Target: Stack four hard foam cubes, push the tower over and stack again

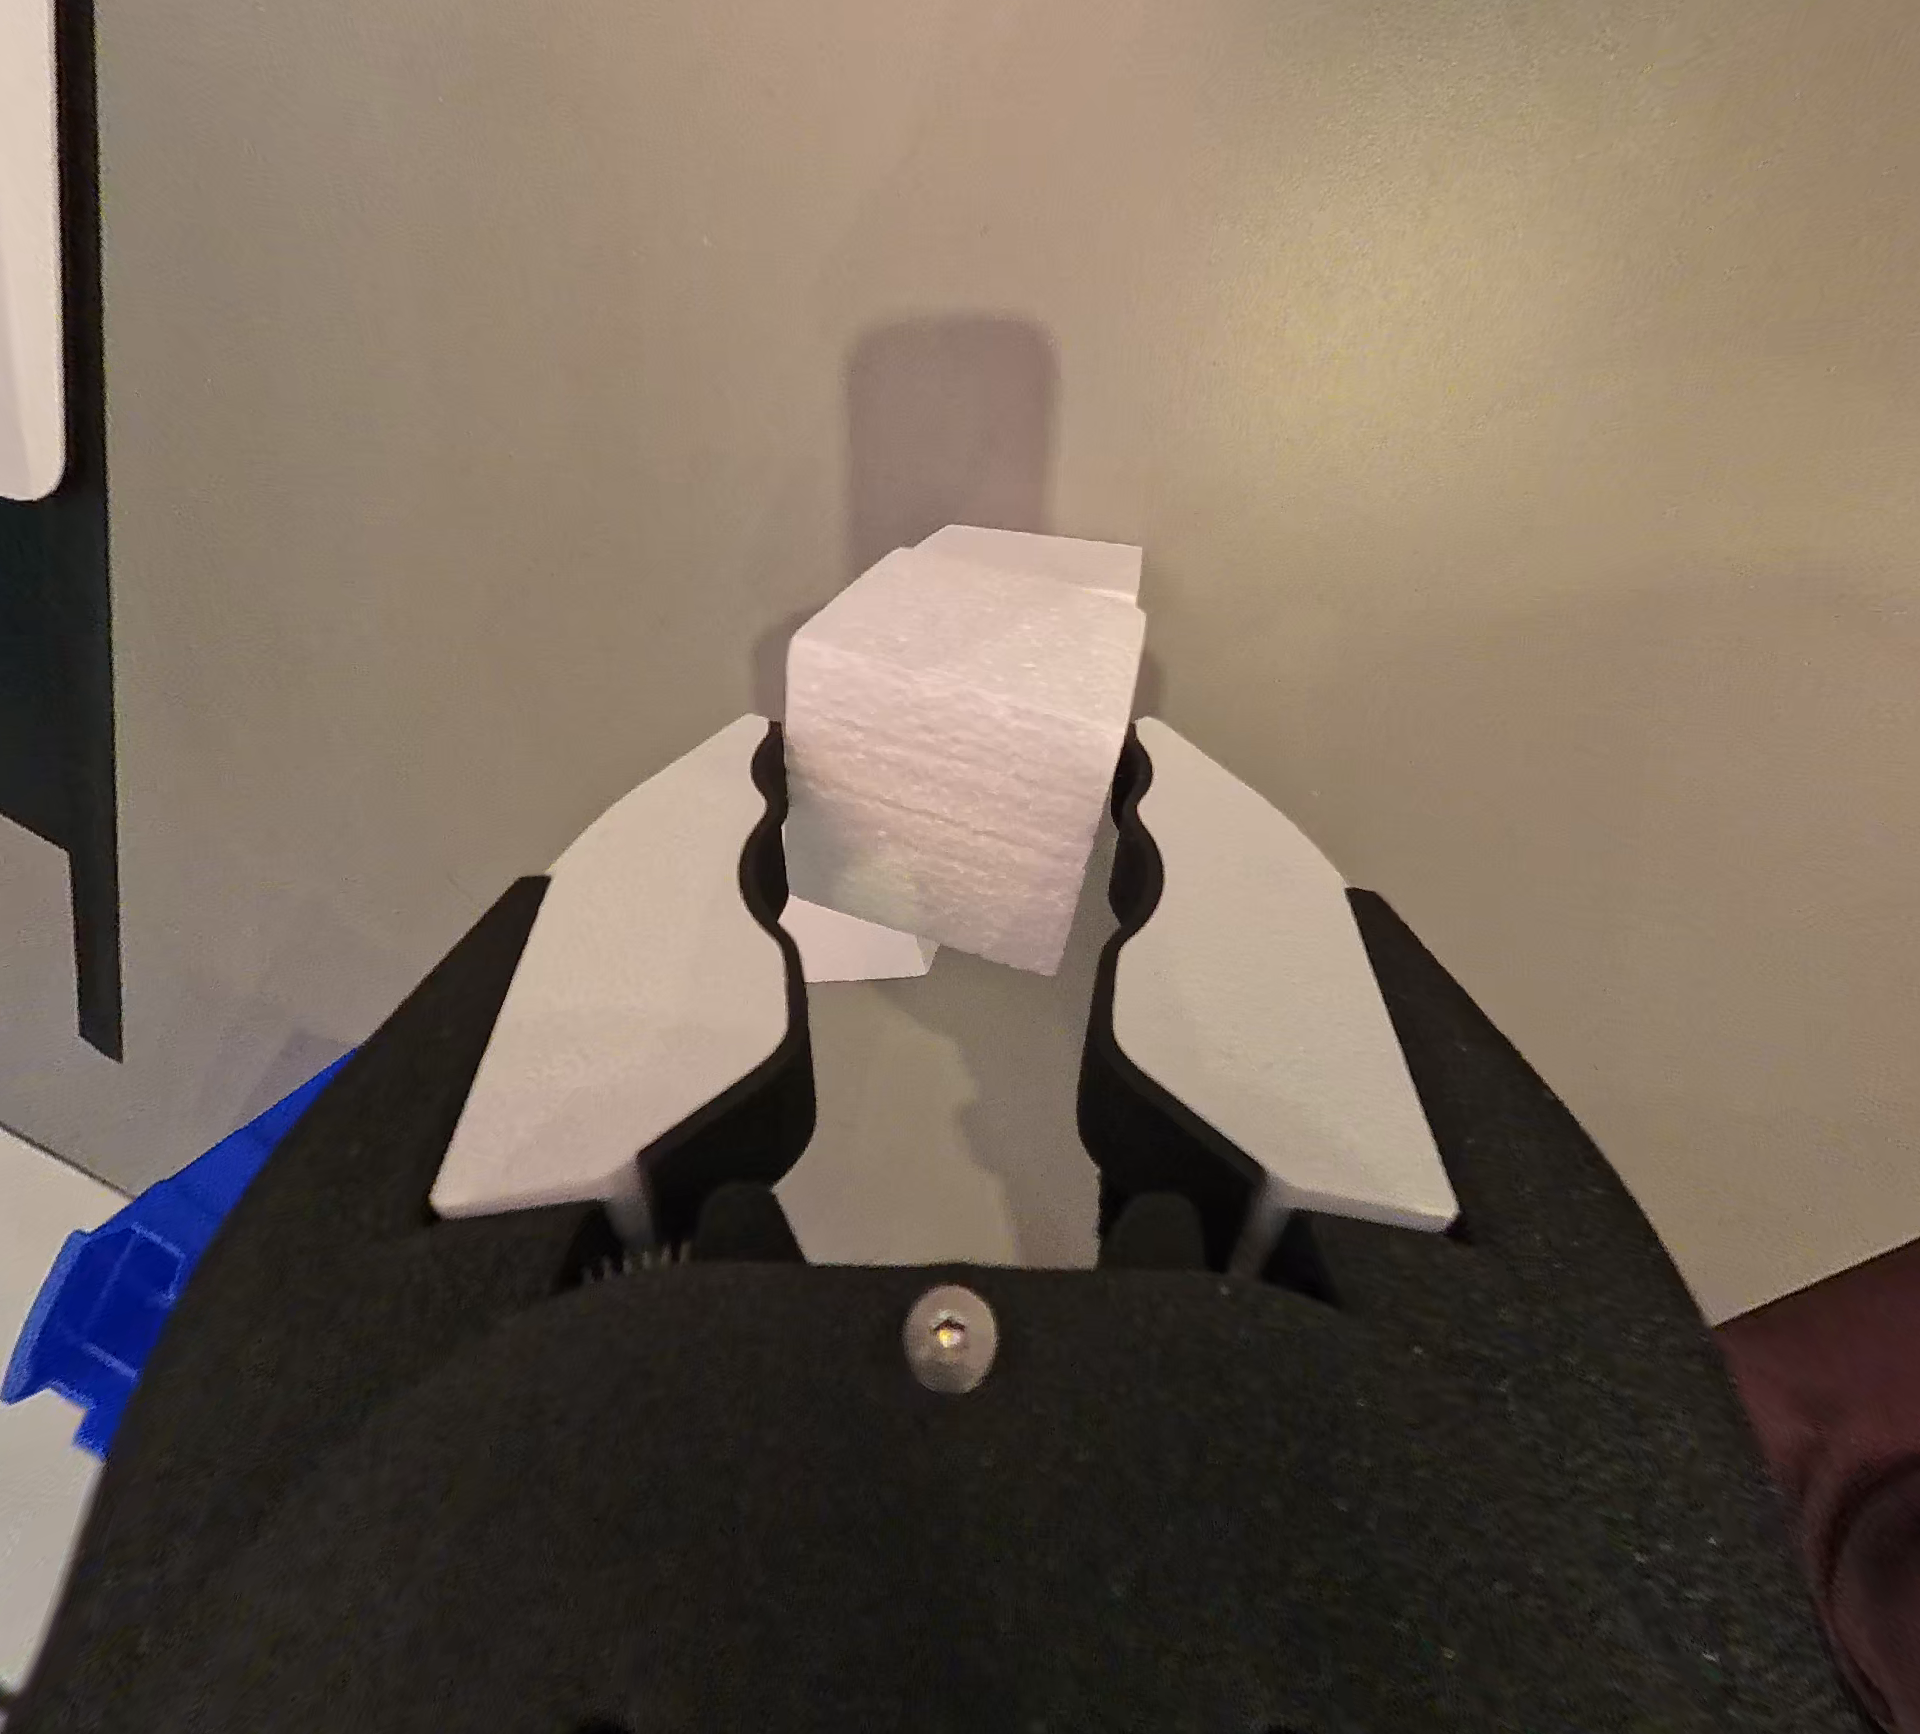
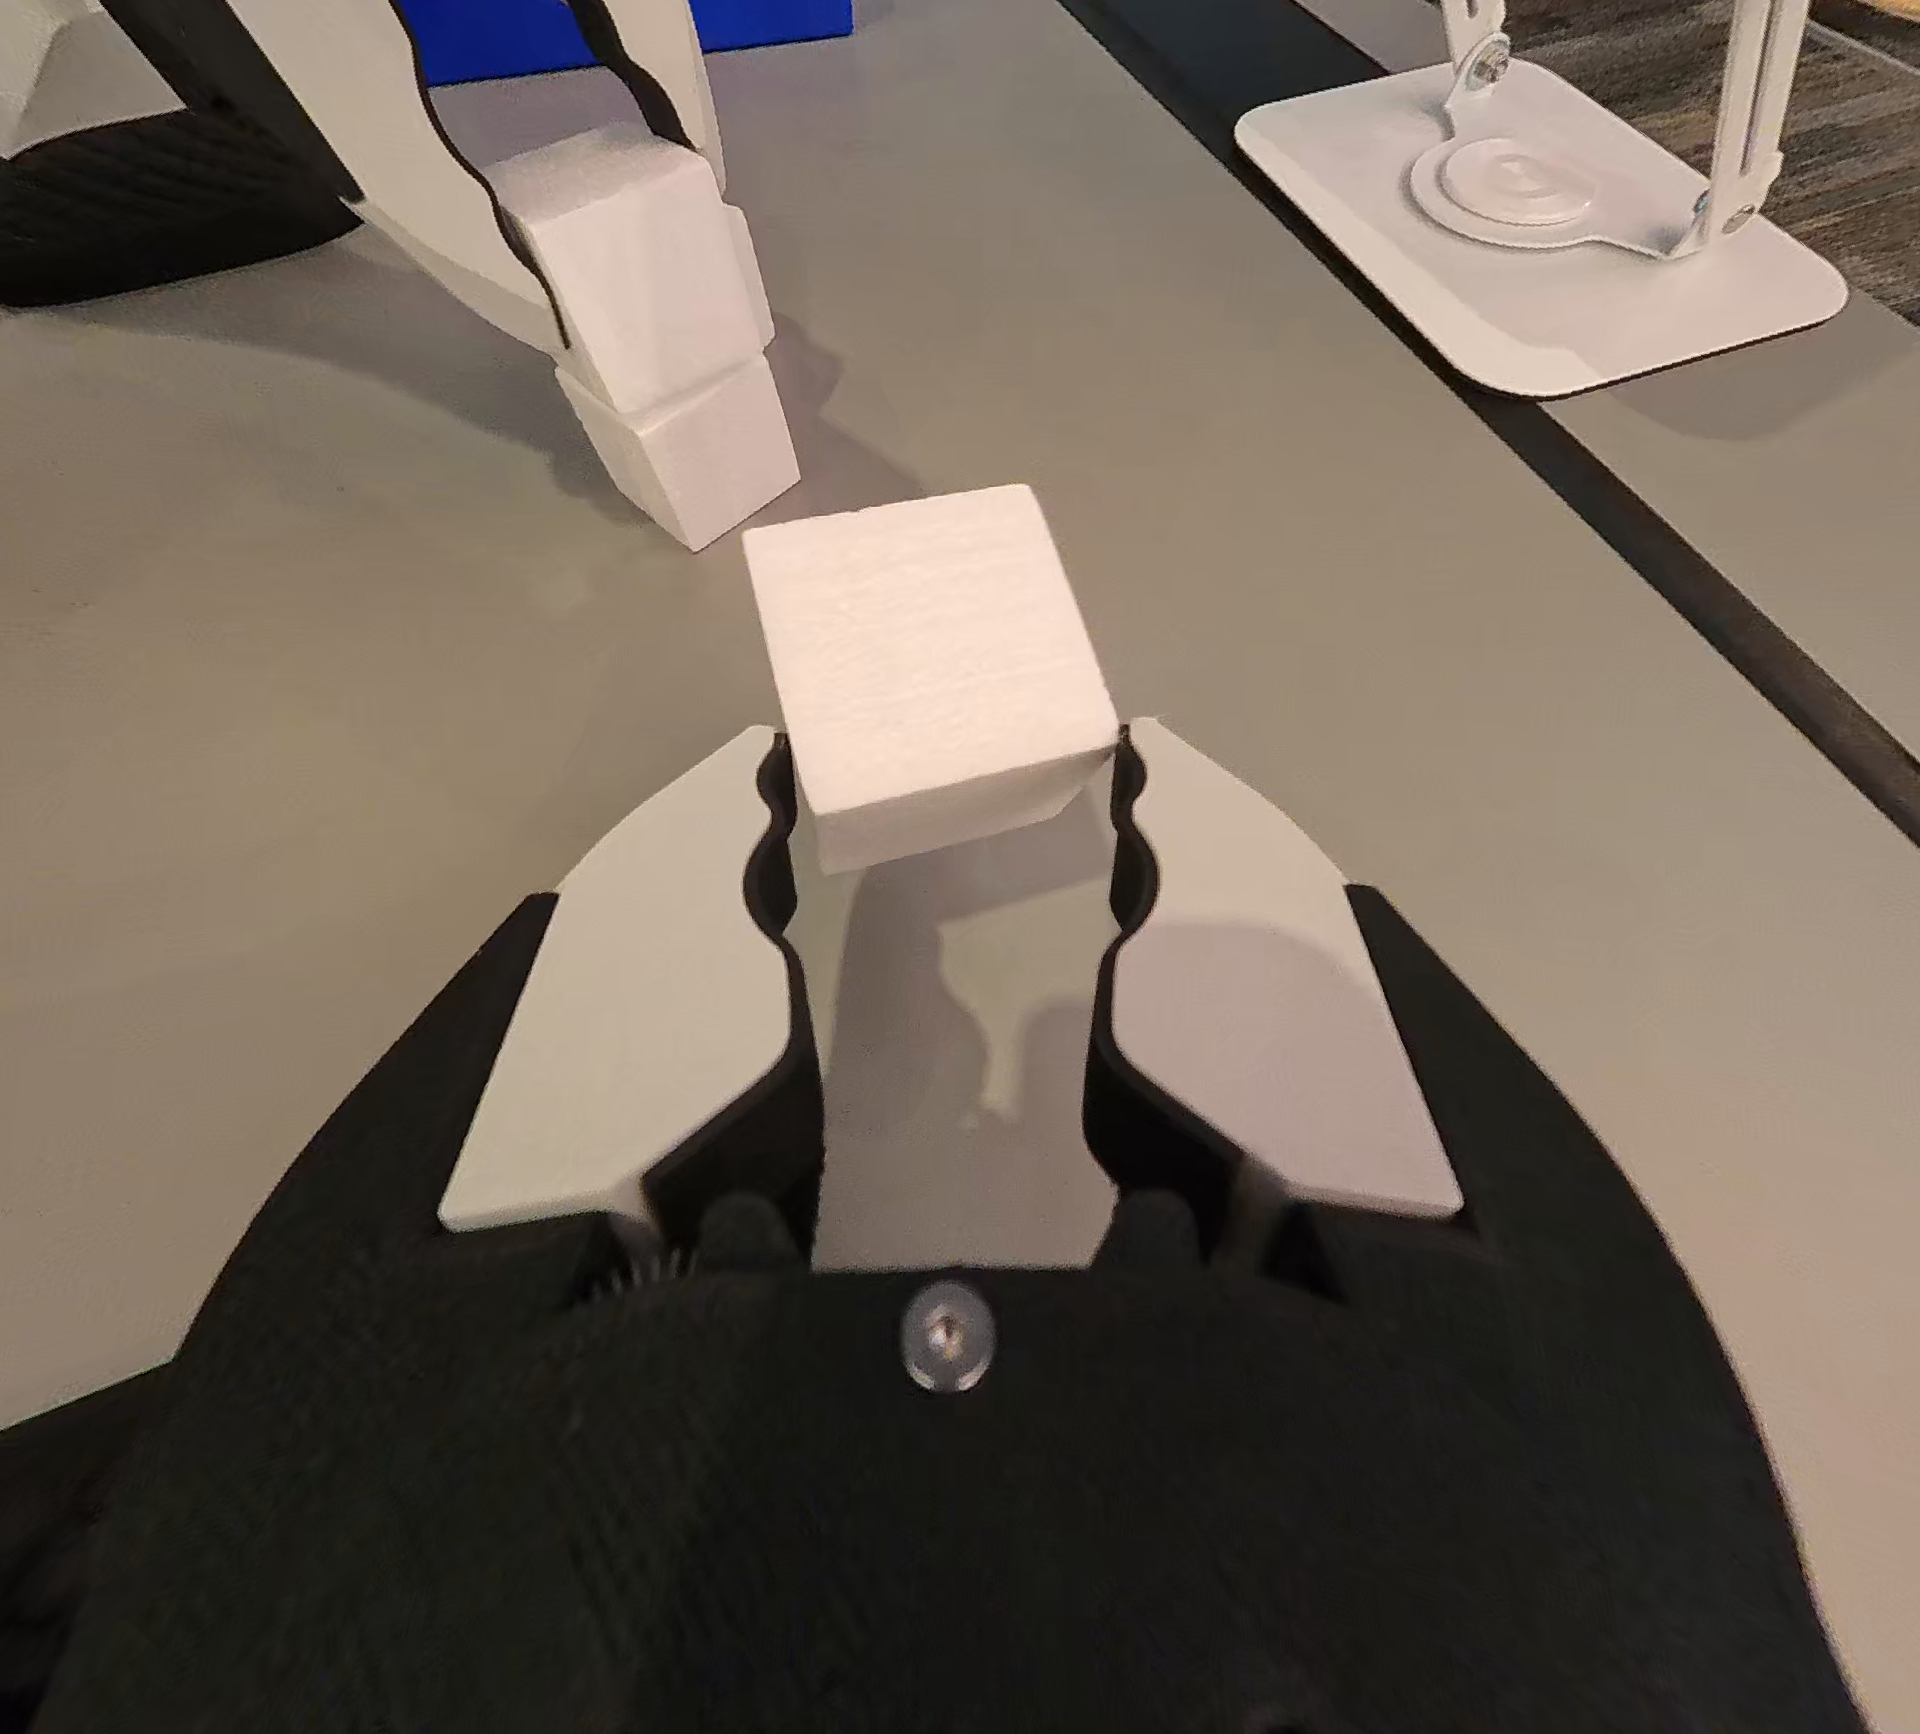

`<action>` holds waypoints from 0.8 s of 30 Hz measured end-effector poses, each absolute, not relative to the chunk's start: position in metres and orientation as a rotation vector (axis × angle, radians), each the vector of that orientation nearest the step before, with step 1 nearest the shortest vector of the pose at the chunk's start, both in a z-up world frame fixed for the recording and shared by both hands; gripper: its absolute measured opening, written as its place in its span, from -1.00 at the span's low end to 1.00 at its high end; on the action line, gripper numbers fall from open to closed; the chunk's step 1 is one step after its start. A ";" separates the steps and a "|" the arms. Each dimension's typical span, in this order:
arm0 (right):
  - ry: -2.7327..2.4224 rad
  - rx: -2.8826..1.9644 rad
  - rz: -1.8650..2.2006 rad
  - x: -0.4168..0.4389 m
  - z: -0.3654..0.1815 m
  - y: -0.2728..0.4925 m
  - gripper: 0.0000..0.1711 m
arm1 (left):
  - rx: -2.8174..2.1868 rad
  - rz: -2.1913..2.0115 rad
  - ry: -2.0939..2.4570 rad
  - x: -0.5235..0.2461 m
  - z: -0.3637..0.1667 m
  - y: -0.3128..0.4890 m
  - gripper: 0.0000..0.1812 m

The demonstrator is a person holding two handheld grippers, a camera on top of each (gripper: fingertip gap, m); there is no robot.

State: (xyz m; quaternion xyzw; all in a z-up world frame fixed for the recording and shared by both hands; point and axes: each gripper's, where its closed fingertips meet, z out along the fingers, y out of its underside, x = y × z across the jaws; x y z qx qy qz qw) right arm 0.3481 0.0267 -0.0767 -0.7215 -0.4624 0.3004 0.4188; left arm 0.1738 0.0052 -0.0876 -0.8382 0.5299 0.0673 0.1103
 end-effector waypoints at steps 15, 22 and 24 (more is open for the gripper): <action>-1.045 -1.536 0.854 0.332 -0.011 0.024 -0.31 | -2.150 -0.141 1.276 0.164 -0.013 0.005 -0.06; -1.036 -1.438 1.130 0.282 0.003 0.015 -0.31 | -1.672 -0.543 0.954 0.101 -0.002 0.027 -0.07; -1.077 -1.418 1.176 0.261 0.008 0.009 -0.31 | -1.695 -0.601 0.944 0.090 -0.026 0.026 -0.01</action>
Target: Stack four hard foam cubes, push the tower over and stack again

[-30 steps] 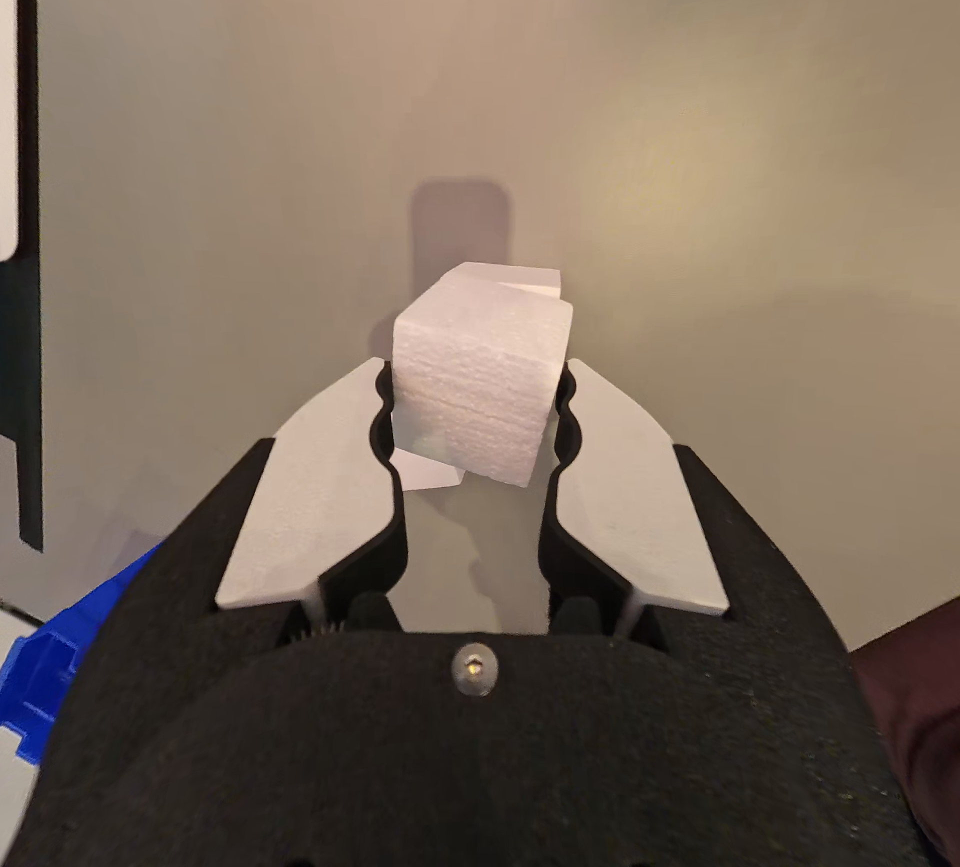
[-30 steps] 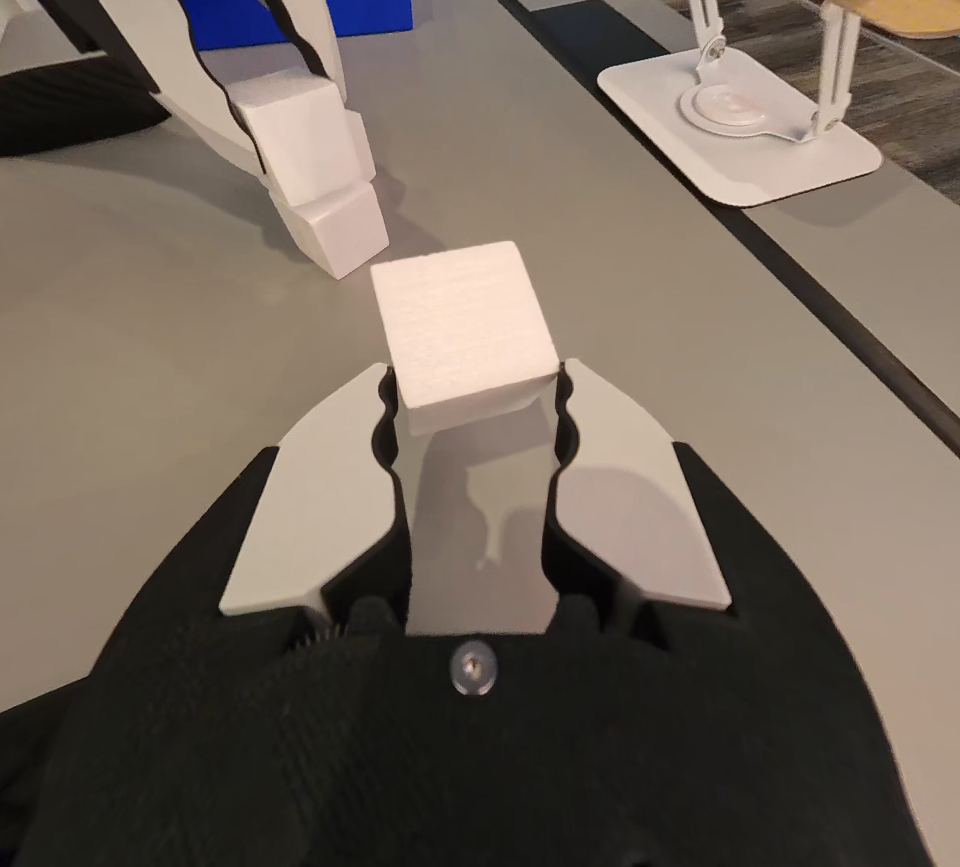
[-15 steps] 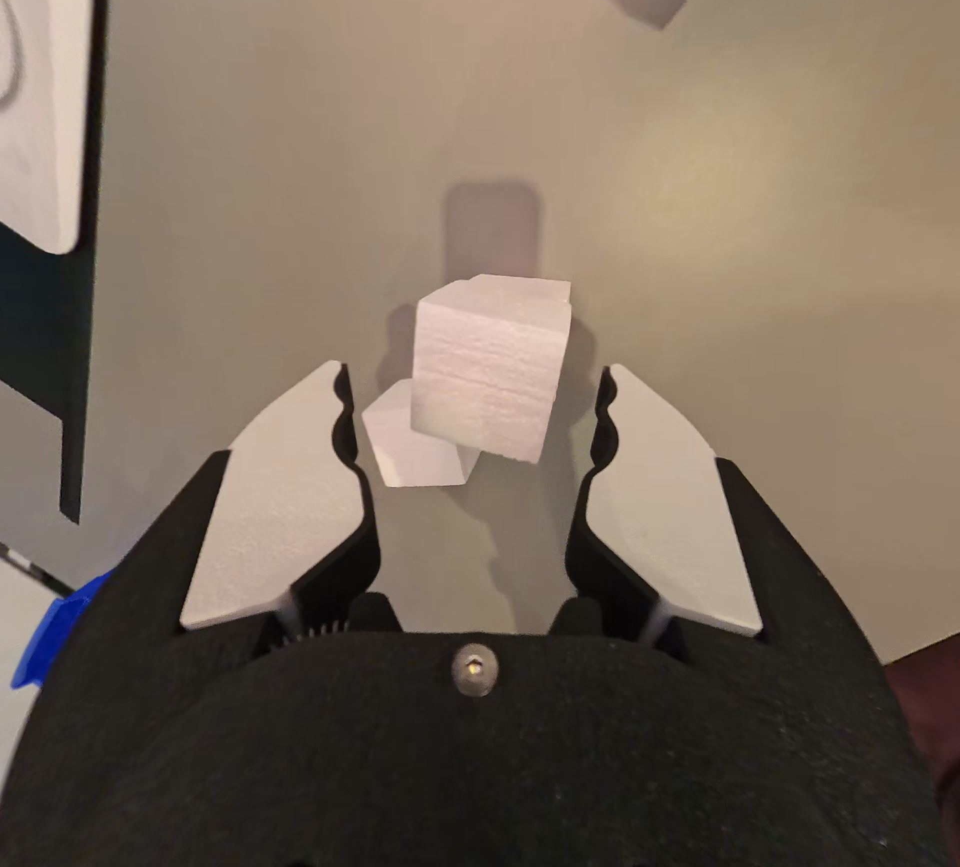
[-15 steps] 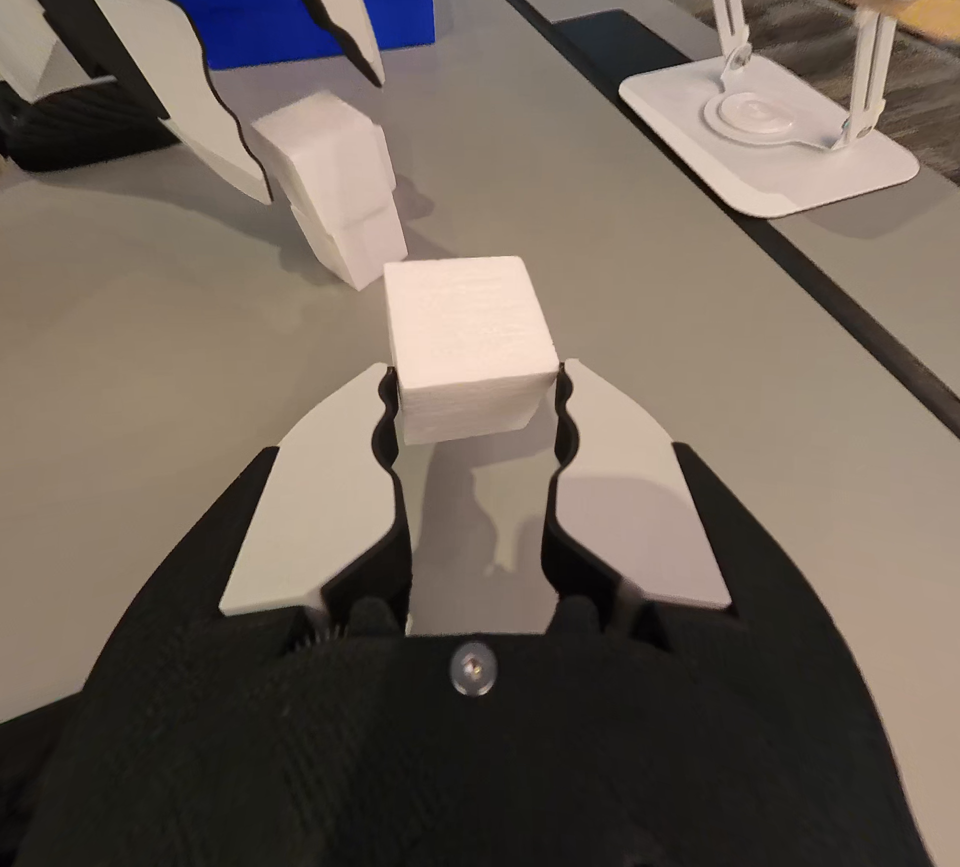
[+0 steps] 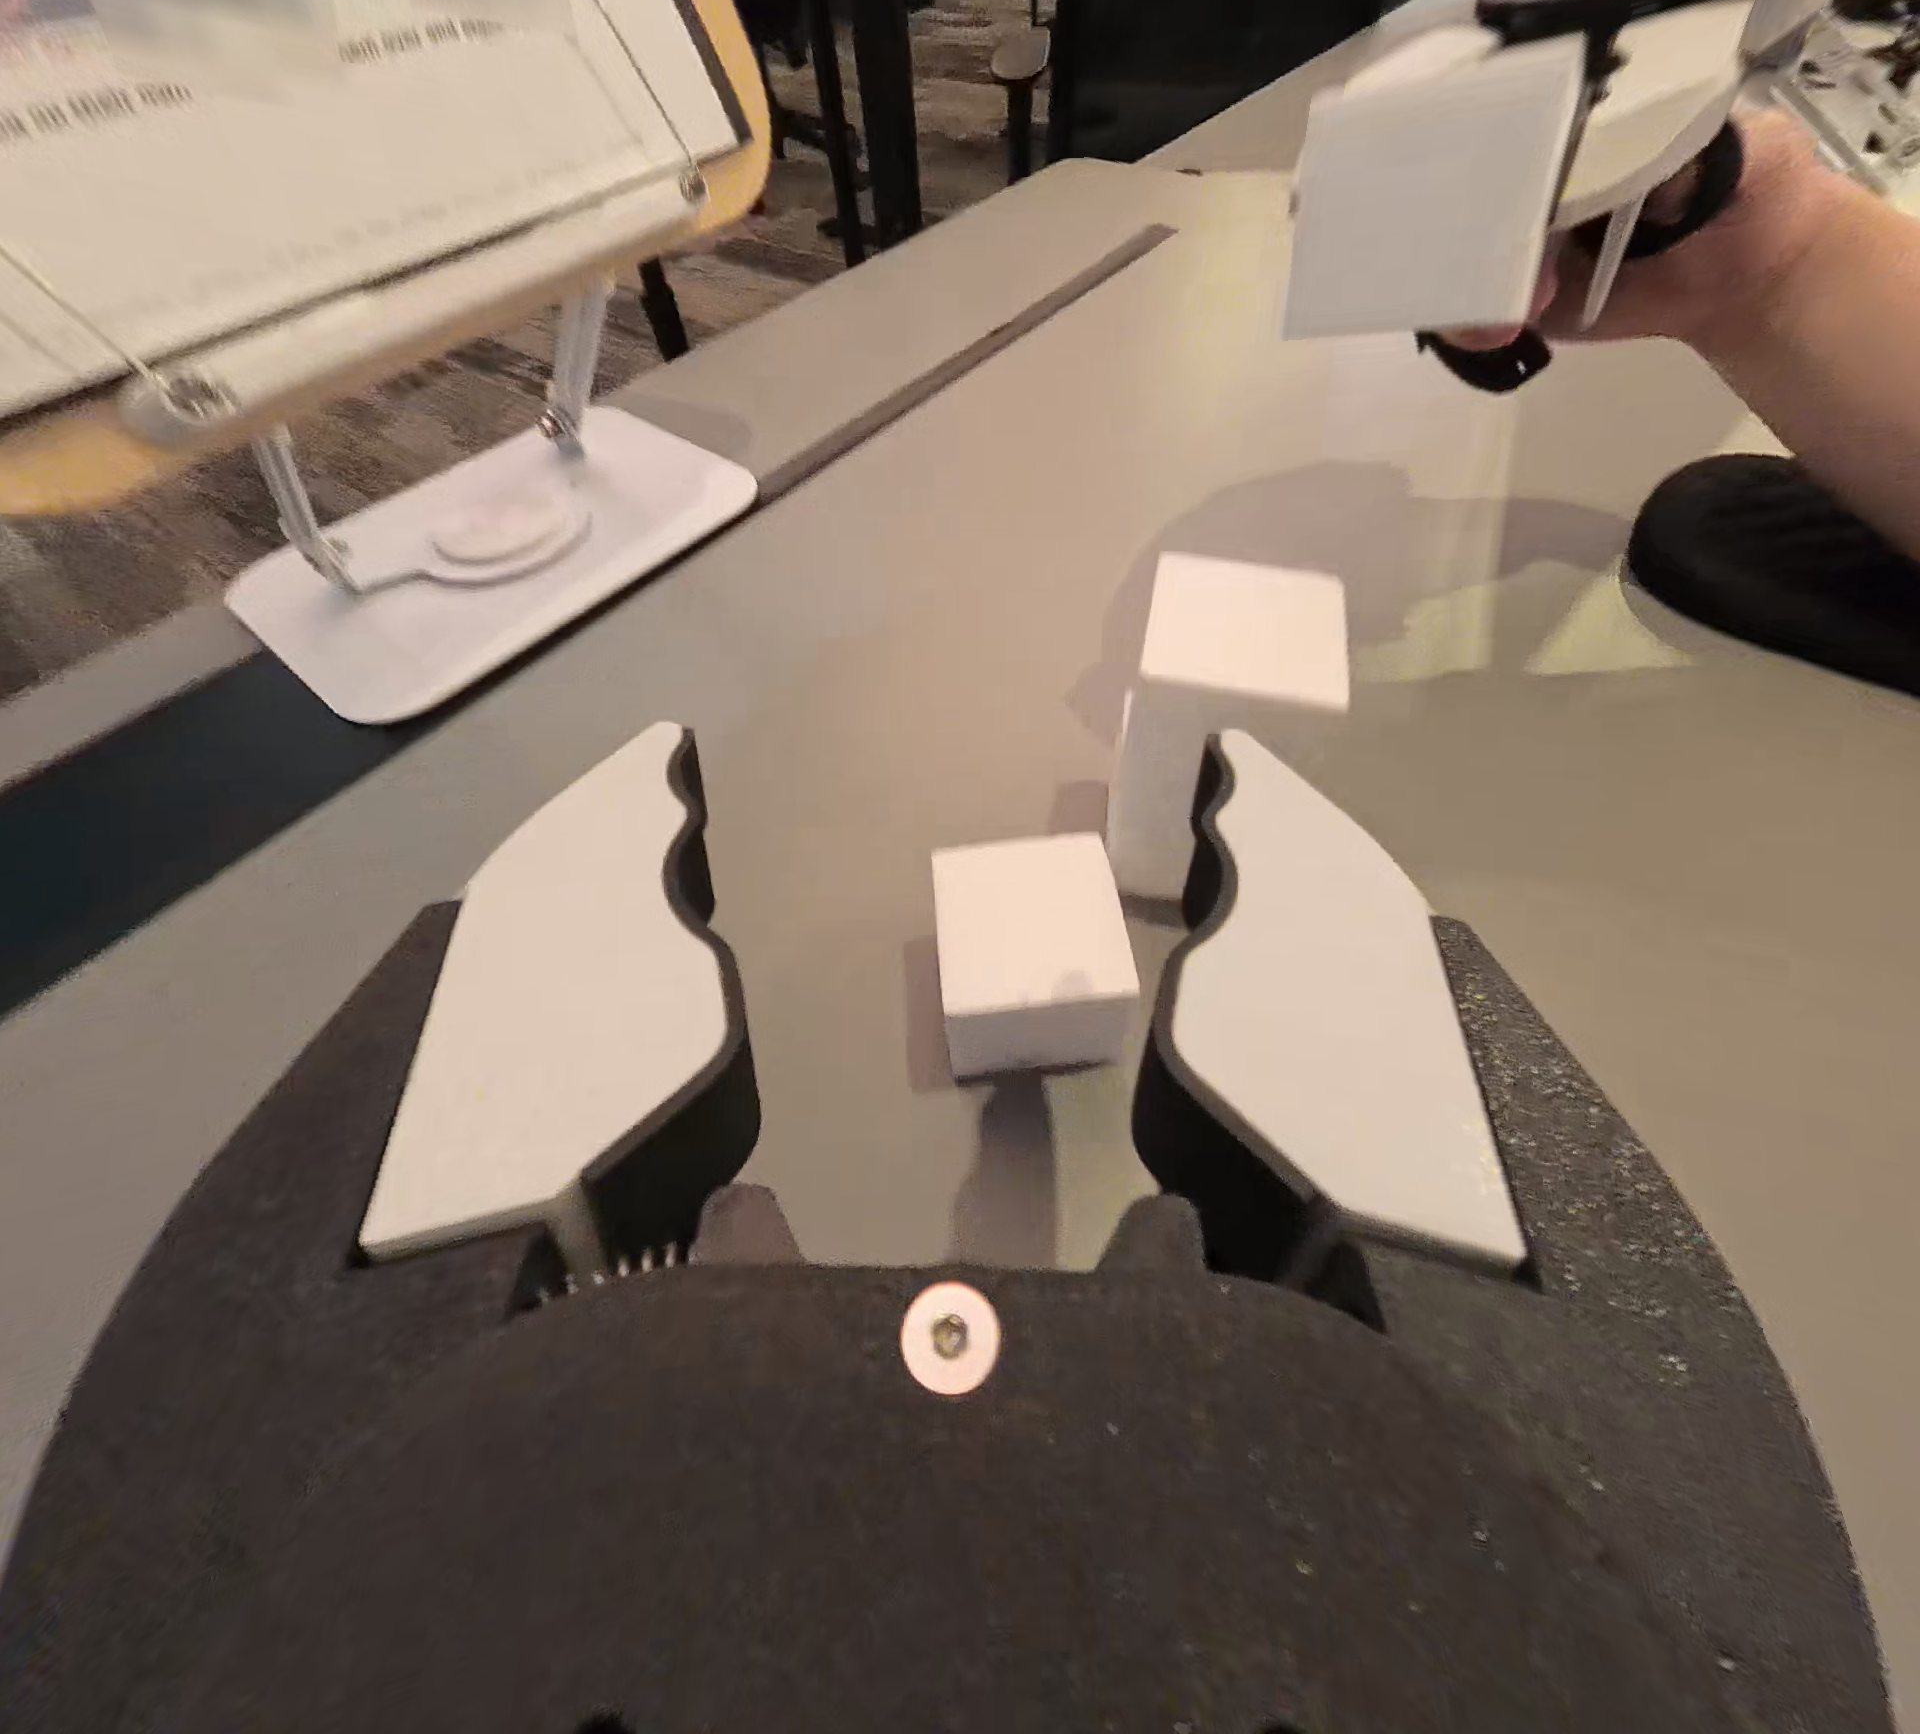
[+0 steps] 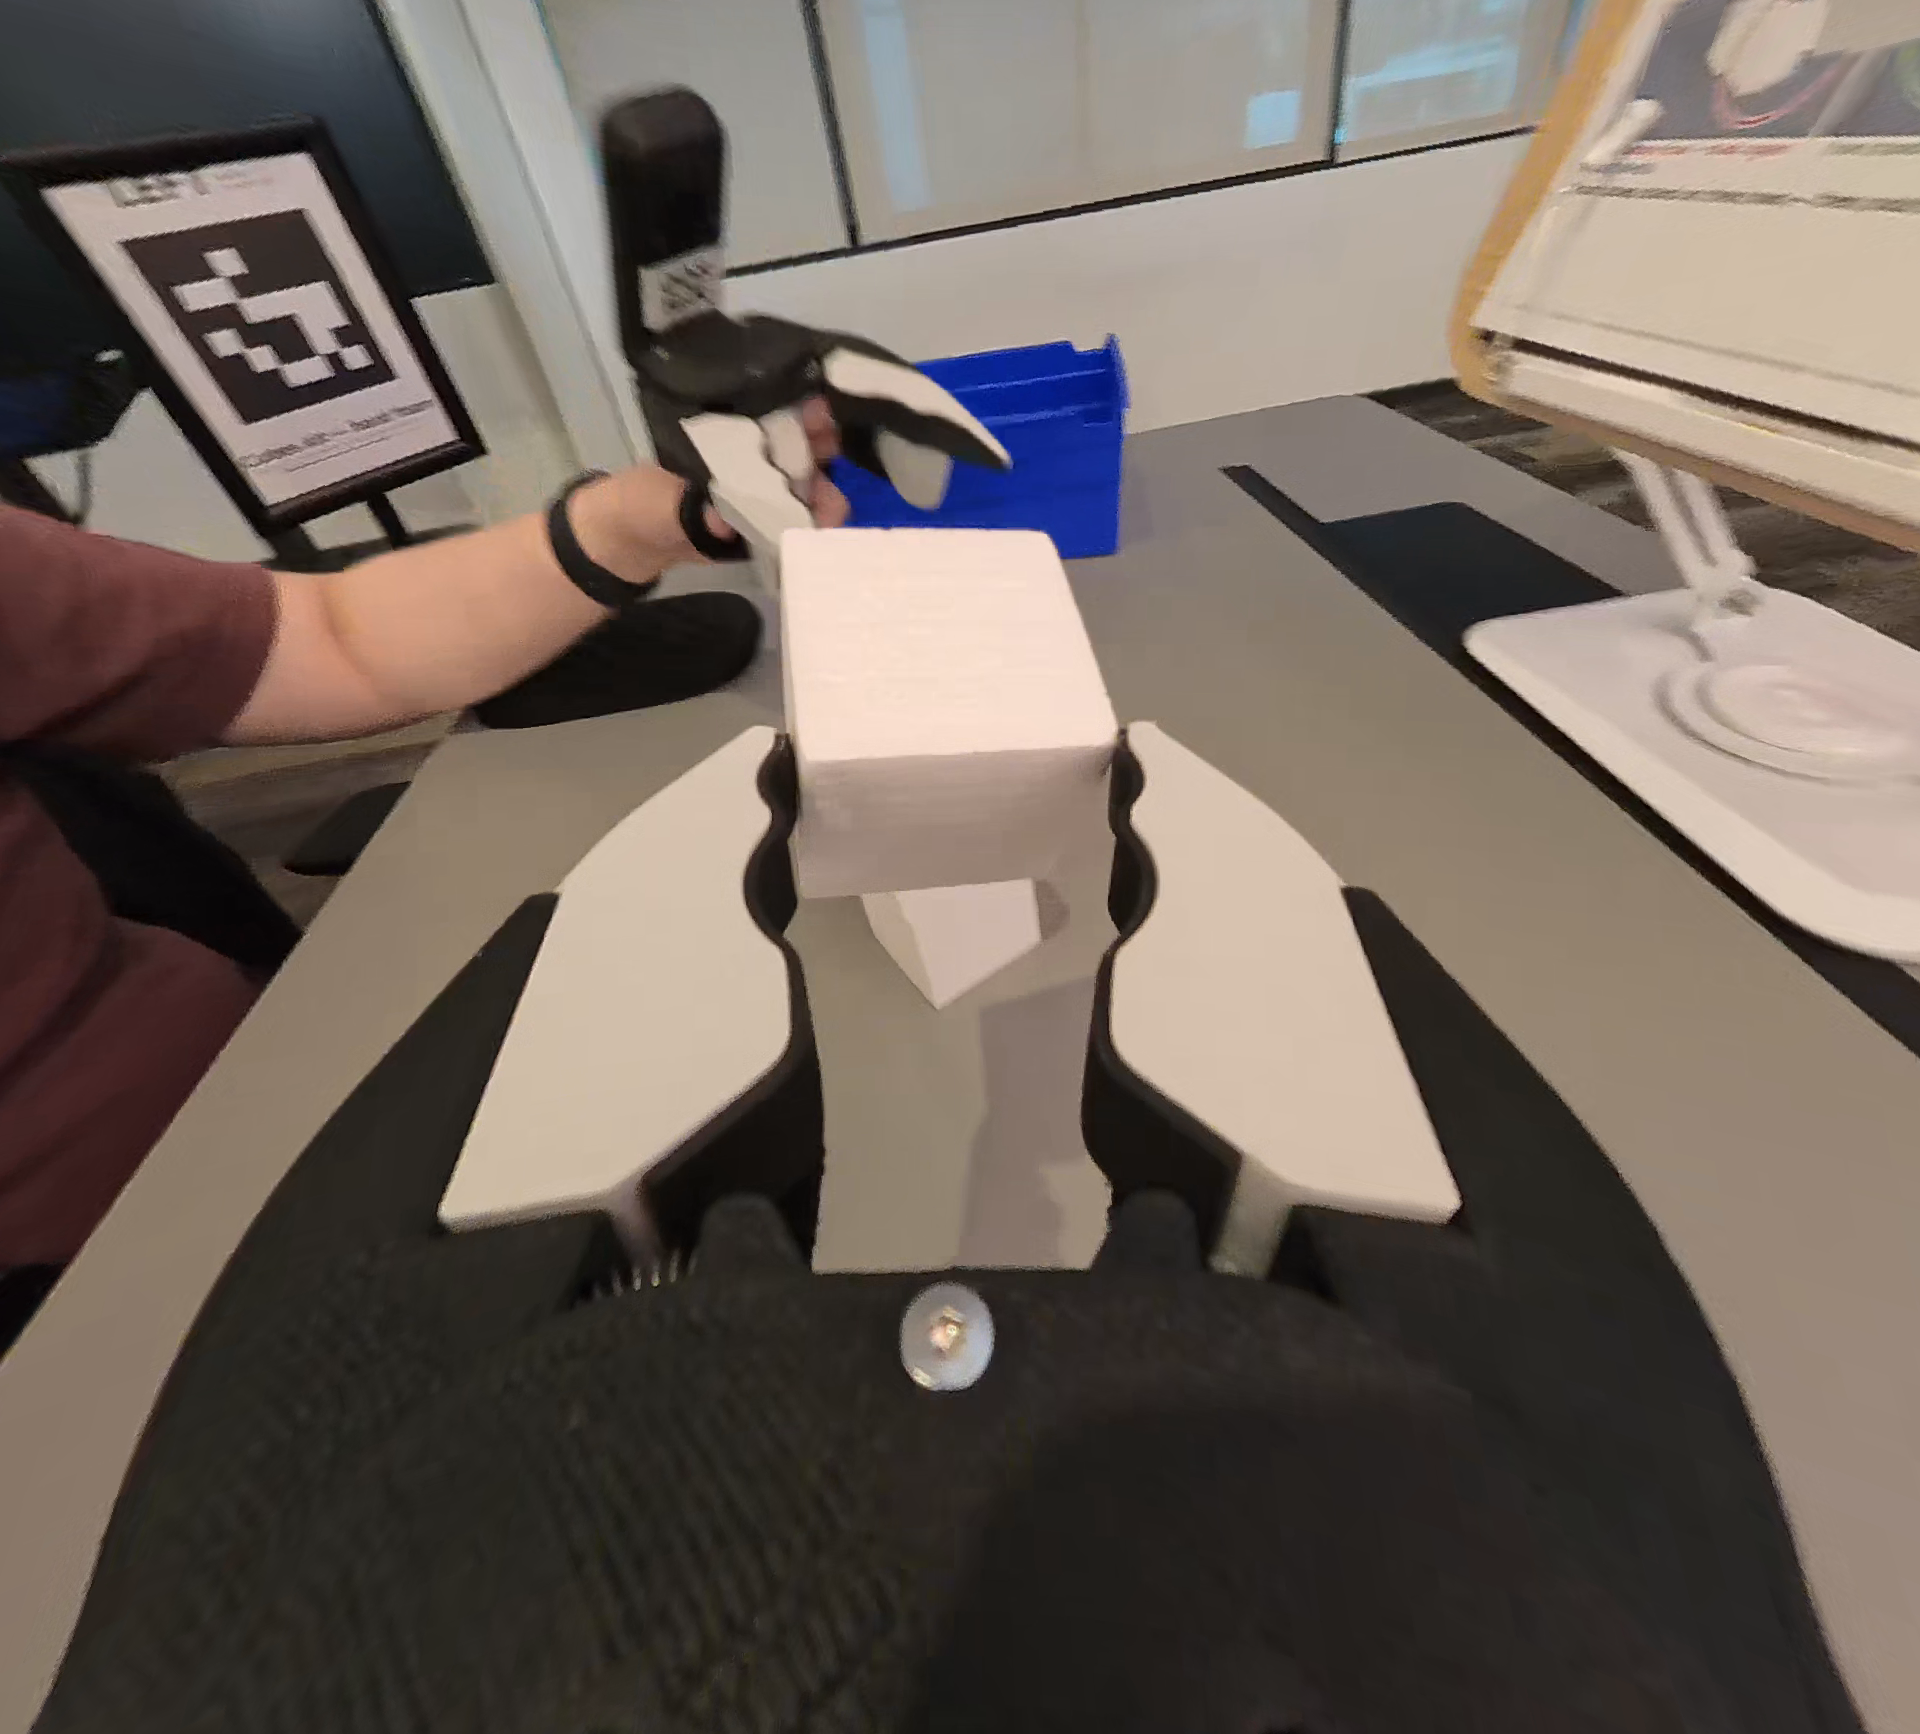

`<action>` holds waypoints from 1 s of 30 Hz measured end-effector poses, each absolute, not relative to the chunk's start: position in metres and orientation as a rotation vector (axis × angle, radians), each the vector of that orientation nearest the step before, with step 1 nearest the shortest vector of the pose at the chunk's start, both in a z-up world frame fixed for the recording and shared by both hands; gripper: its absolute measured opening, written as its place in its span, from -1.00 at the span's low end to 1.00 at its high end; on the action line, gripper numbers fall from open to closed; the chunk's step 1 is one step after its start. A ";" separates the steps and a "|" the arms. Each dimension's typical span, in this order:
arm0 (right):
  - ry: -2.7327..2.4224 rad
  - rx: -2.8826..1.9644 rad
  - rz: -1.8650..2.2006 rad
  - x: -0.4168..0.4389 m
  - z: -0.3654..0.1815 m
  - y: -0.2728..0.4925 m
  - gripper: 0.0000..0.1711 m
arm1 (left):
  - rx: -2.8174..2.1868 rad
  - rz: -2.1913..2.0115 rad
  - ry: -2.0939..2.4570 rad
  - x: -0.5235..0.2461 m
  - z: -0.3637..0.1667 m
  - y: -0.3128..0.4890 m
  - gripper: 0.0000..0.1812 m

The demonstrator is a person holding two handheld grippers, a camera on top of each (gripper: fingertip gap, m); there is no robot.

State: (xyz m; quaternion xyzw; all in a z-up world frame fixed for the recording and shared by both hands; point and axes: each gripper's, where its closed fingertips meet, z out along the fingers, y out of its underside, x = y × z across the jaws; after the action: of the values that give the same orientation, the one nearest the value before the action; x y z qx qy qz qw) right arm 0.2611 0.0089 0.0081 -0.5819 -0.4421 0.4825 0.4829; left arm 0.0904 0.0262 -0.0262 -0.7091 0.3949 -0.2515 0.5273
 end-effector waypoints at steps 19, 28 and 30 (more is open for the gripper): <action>-1.672 -1.371 0.852 0.177 -0.014 -0.003 -0.31 | -1.938 -0.596 1.070 0.106 -0.132 0.019 -0.14; -1.671 -1.376 0.864 0.176 -0.019 -0.002 -0.31 | -1.927 -0.580 1.087 0.108 -0.132 0.018 -0.32; -1.667 -1.384 0.872 0.176 -0.021 -0.001 -0.31 | -1.925 -0.585 1.075 0.107 -0.131 0.019 -0.33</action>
State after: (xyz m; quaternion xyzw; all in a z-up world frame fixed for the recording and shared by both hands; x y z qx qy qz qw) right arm 0.1762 -0.0013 -0.0209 -0.5451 -0.6566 0.3436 0.3920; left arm 0.1073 0.0185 -0.1313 -0.7670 0.4284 -0.2329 0.4169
